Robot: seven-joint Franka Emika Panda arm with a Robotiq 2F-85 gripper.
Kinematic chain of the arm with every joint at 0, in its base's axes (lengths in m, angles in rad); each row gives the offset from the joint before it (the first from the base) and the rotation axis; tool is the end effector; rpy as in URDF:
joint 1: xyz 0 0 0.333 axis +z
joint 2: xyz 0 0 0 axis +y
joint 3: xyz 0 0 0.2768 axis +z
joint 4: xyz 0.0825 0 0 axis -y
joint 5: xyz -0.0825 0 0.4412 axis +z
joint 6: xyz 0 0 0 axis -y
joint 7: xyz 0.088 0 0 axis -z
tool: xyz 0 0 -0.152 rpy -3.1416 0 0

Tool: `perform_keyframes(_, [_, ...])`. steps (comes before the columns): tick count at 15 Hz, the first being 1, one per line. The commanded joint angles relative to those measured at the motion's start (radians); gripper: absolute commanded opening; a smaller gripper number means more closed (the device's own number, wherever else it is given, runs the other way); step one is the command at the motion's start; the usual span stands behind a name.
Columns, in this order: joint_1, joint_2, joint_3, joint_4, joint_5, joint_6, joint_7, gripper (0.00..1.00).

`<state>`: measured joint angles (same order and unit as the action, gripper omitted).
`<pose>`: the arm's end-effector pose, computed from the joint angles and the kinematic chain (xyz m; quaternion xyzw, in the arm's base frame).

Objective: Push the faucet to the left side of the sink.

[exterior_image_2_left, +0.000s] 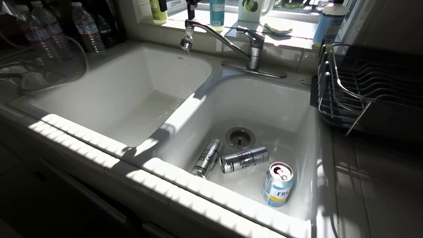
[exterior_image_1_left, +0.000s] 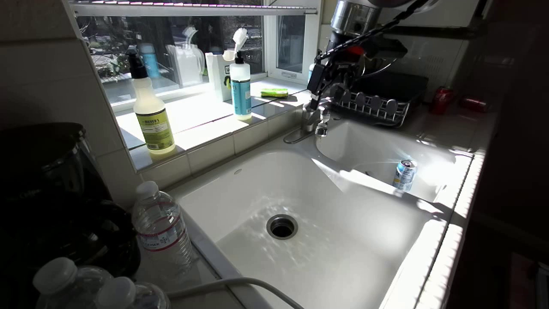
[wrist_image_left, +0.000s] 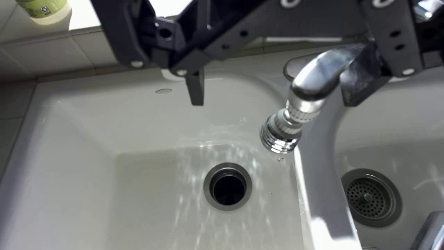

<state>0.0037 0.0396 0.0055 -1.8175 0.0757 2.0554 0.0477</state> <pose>0.6561 0.0131 0.4294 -0.9939 0.0334 -0.0979 0.0380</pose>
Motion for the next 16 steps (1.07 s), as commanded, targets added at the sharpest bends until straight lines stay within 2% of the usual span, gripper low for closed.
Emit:
perform_keyframes(1, [0.011,-0.135,0.01,-0.103,-0.041,0.002,-0.024,1.0])
perform_keyframes(8, [0.012,-0.322,0.031,-0.238,-0.137,0.052,-0.013,1.0])
perform_keyframes(13, [-0.013,-0.428,0.054,-0.299,-0.234,0.044,0.085,1.0])
perform_keyframes(16, [-0.012,-0.481,0.055,-0.326,-0.23,0.032,0.095,1.0])
